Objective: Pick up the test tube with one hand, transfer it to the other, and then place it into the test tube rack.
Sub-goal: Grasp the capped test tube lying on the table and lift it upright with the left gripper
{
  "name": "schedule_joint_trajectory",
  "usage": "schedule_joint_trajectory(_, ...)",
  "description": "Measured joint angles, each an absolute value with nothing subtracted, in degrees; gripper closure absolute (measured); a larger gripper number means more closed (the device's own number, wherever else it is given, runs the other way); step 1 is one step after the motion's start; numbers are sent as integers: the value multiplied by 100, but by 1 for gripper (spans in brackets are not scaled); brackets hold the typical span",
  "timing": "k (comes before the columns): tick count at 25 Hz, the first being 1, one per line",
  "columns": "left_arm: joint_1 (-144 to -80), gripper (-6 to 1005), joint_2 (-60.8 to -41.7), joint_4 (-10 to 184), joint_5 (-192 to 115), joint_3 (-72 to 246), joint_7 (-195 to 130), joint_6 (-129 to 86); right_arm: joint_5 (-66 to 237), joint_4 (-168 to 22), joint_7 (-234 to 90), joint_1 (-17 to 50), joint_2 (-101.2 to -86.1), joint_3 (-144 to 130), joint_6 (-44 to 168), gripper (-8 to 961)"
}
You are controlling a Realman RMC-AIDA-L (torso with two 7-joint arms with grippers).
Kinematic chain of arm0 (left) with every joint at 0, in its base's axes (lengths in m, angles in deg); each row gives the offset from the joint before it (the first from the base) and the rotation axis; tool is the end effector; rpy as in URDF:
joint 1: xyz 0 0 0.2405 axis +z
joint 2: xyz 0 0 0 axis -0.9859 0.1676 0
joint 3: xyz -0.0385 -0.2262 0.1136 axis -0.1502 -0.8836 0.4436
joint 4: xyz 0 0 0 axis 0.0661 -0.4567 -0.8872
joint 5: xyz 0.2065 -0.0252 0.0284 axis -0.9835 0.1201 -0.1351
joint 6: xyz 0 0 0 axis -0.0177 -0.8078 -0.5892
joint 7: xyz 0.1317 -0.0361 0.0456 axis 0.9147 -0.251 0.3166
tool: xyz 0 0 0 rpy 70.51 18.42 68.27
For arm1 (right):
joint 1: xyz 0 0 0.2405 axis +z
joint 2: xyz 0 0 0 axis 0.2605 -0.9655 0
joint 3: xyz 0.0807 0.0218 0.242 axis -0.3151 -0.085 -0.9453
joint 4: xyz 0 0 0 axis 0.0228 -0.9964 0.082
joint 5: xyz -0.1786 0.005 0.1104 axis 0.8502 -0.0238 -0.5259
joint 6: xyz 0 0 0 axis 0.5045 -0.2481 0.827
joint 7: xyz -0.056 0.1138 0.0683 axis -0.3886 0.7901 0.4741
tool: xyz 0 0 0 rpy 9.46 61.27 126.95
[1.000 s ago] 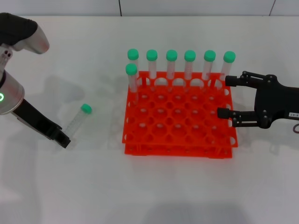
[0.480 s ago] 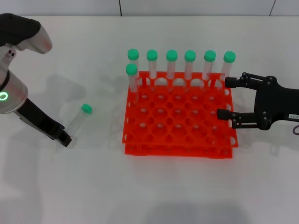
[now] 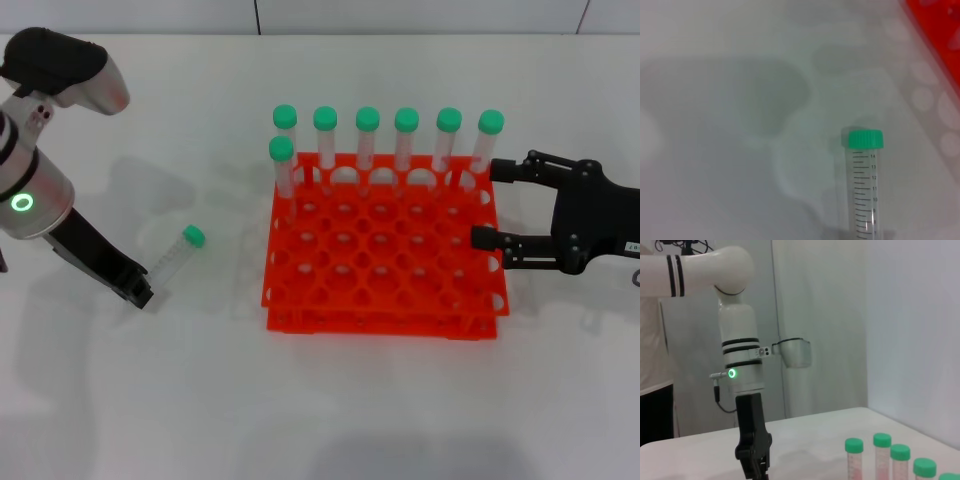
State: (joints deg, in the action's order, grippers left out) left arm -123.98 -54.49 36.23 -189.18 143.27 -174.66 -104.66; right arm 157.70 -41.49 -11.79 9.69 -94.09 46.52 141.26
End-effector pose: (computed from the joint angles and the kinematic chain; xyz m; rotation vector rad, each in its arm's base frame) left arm -0.2489 0.3656 0.0093 -2.4588 -1.2992 0.7259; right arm 0.2571 0.3211 0.0150 -2.6781 0.2398 0.8491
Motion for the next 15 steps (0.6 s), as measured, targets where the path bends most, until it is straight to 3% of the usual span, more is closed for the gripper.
schedule_joint_trajectory(3, -12400, 821, -5433, 3644, -18913, 14405, -17485, -10437, 15768, -4121, -1179, 953, -9414, 4635, 14129, 114)
schedule_joint_trajectory(15, -12402, 820, -5412, 3808, -18915, 14534, -17473, -10328, 15768, -4103, -1179, 958, -9450, 4636, 14119, 116)
